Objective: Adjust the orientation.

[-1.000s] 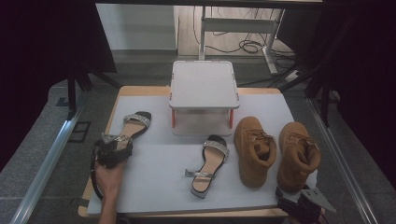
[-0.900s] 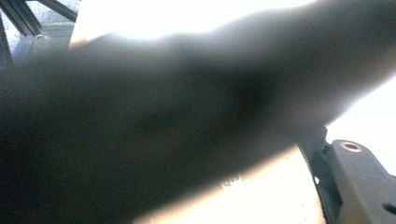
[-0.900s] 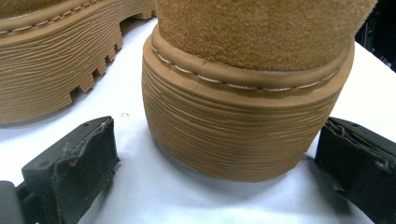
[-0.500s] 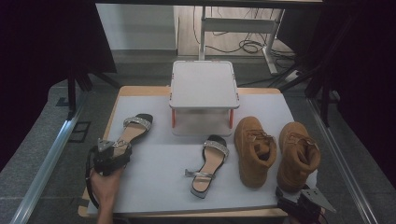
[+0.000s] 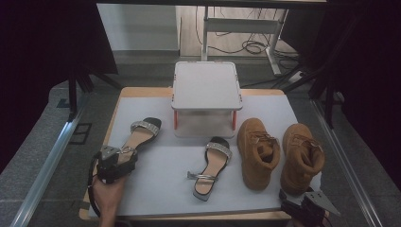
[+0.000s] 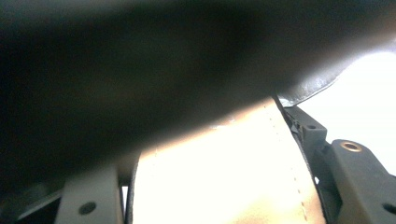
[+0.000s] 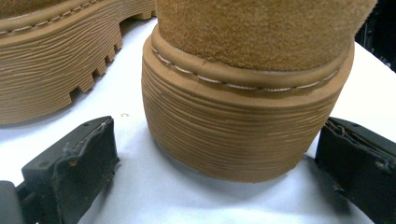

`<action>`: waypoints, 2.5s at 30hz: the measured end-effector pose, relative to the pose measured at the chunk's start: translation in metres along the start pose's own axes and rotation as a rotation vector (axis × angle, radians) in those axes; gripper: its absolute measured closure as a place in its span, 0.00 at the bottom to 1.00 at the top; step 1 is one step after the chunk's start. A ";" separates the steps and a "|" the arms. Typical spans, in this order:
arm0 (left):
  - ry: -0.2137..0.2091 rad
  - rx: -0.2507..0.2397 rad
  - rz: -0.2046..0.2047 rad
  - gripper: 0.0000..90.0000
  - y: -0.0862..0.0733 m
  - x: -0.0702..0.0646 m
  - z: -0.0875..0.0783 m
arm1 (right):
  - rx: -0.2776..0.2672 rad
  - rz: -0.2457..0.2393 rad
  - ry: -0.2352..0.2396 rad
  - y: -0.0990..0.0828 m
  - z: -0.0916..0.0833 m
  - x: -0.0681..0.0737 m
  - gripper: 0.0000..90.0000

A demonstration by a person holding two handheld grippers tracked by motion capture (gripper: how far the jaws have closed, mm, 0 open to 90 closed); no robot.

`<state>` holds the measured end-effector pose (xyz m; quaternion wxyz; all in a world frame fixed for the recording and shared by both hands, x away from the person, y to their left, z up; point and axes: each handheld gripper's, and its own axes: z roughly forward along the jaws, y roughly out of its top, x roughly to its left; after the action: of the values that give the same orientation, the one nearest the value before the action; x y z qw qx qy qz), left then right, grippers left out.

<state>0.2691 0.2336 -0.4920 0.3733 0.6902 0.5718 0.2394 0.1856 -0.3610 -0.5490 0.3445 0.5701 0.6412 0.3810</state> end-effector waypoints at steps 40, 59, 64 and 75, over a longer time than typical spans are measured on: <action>-0.147 -0.011 0.102 0.42 0.012 -0.075 0.013 | -0.002 -0.001 0.000 0.000 0.000 0.000 0.00; -0.143 -0.033 0.091 0.42 0.033 -0.109 0.052 | -0.003 -0.003 0.002 -0.001 0.000 0.000 0.00; -0.133 -0.027 0.086 0.42 0.039 -0.116 0.063 | -0.006 -0.002 0.002 -0.001 0.000 0.000 0.00; -0.104 -0.024 0.075 0.42 0.052 -0.129 0.085 | -0.009 -0.003 0.002 -0.001 0.000 0.000 0.00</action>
<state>0.3352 0.0843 -0.4902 0.4015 0.7181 0.5223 0.2243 0.1855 -0.3615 -0.5500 0.3472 0.5673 0.6404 0.3841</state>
